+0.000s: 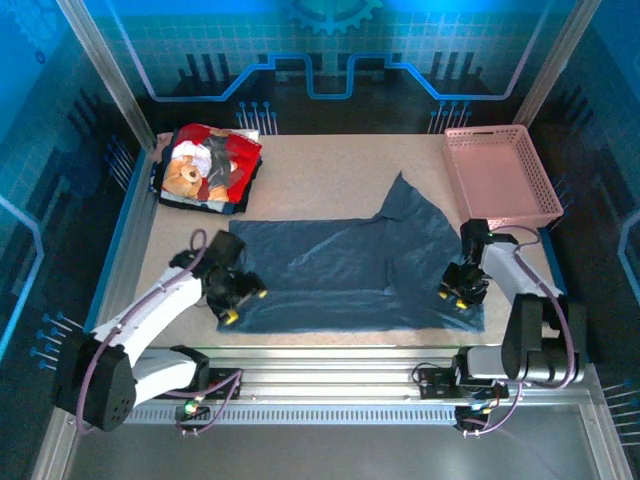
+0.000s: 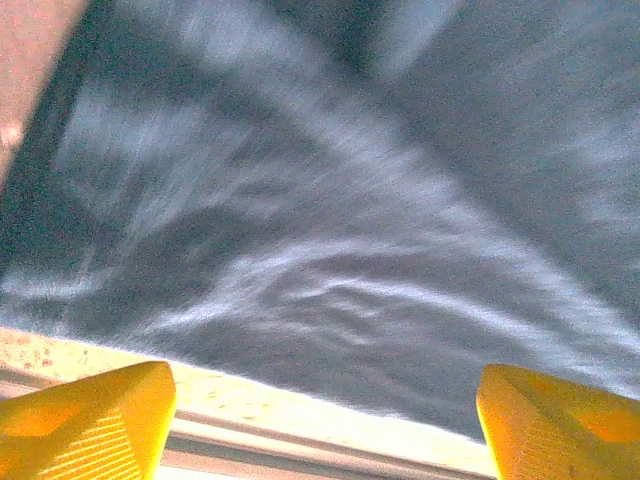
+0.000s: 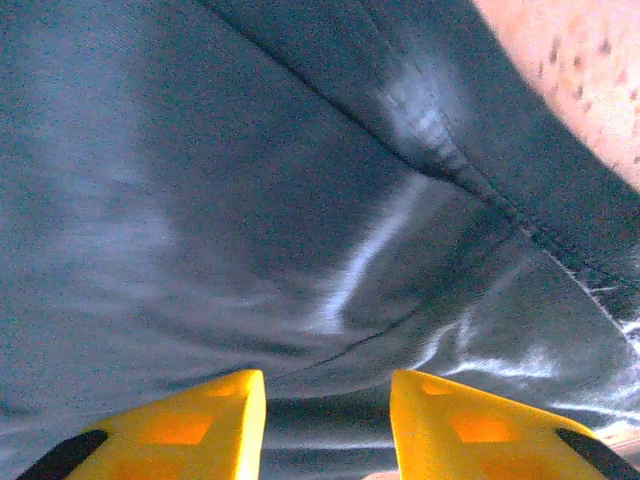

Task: Fold and stack the t-shirts

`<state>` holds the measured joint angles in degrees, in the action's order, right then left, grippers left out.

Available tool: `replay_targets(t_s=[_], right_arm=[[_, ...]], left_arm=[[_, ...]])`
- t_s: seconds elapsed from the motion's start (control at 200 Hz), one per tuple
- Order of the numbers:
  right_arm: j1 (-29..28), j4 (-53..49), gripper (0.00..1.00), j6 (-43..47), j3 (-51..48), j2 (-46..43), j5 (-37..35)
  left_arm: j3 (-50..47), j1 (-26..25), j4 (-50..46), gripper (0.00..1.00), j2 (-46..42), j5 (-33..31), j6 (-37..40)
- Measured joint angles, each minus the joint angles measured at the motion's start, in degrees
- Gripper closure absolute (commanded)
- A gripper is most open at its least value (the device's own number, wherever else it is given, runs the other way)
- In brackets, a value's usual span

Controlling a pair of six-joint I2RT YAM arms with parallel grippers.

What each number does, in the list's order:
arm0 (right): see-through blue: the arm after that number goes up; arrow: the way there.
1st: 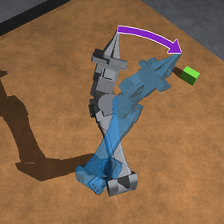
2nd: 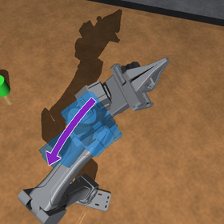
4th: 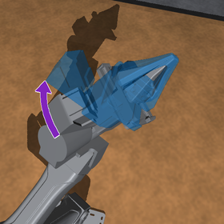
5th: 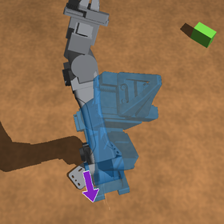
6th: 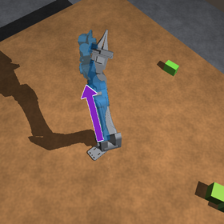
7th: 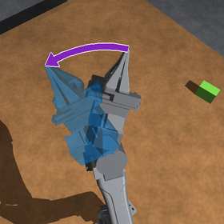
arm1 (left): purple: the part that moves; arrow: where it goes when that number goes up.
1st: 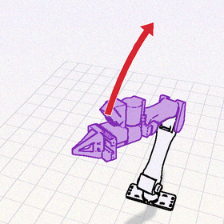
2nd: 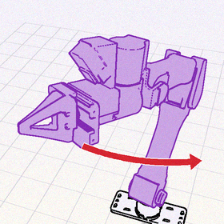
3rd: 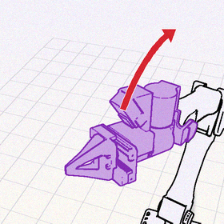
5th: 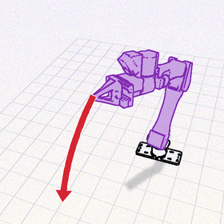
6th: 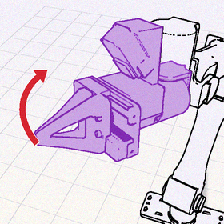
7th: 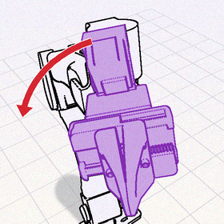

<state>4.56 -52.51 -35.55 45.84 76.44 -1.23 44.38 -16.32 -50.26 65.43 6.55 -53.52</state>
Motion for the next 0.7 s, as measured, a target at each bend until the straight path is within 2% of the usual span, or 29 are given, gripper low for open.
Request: replay_targets(t_s=[0.175, 0.33, 0.49, 0.7], right_arm=[[-0.2, 1.1, 0.44, 2.0, 8.3, -2.7, 4.5], [-1.7, 3.4, 0.40, 4.9, 13.5, -2.6, 9.2], [-4.3, 5.5, 0.34, 7.6, 17.9, -0.1, 12.4], [-4.4, 7.1, 0.28, 10.1, 22.4, 5.4, 15.5]], left_arm=[[13.9, 9.6, -1.0, 0.16, 4.0, -1.6, 8.0], [18.1, 15.7, 1.6, 0.24, 13.8, -2.0, 15.5], [21.6, 18.0, 6.2, 0.37, 24.0, -1.4, 22.3], [28.8, 18.1, 11.6, 0.43, 36.0, -0.8, 27.5]])
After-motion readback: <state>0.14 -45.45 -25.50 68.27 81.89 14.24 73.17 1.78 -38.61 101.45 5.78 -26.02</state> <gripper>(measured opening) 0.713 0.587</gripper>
